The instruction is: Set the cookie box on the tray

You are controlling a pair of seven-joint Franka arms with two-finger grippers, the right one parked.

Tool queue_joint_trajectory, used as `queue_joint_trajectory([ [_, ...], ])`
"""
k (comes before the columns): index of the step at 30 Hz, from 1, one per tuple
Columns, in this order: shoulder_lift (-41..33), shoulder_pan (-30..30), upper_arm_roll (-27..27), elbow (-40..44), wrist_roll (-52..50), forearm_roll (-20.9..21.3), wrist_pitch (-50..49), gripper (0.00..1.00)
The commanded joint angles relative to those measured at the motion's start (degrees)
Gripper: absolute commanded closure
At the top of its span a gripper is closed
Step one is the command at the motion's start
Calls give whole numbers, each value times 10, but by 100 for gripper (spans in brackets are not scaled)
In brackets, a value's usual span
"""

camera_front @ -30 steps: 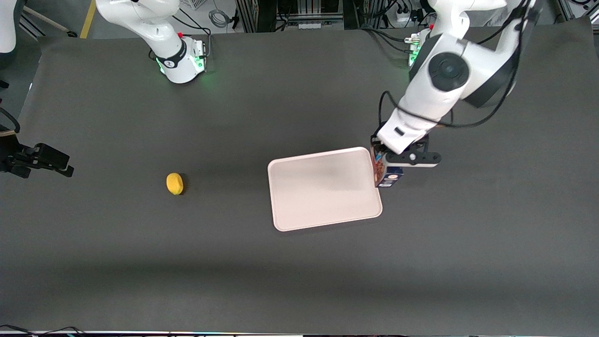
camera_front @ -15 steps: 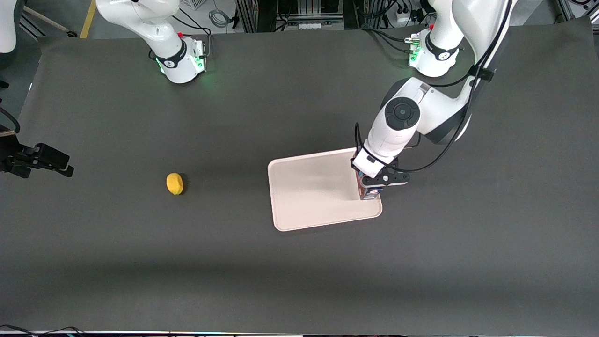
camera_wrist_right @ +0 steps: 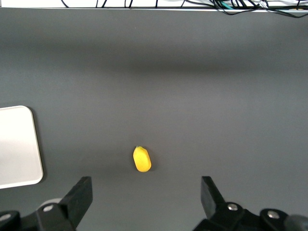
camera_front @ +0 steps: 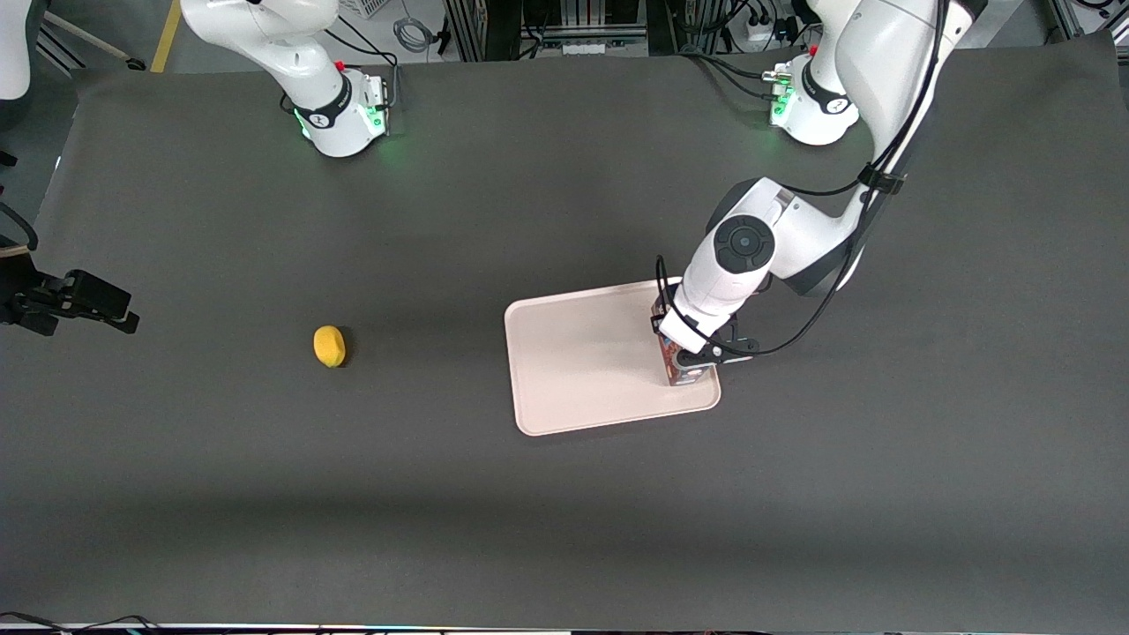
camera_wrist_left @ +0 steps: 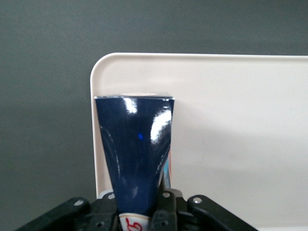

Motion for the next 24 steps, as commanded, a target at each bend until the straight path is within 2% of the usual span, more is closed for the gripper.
queue_joint_trajectory([
  [1, 6, -17, 11, 9, -28, 11, 2, 77],
  [5, 6, -17, 16, 9, -28, 11, 2, 72],
  [7, 6, -17, 19, 9, -28, 11, 2, 63],
  [11, 6, -17, 19, 9, -28, 11, 2, 31],
  [13, 6, -17, 20, 9, -28, 11, 4, 7],
  [14, 6, -17, 19, 9, -28, 11, 4, 0],
  [24, 3, -18, 19, 12, -31, 11, 4, 0],
])
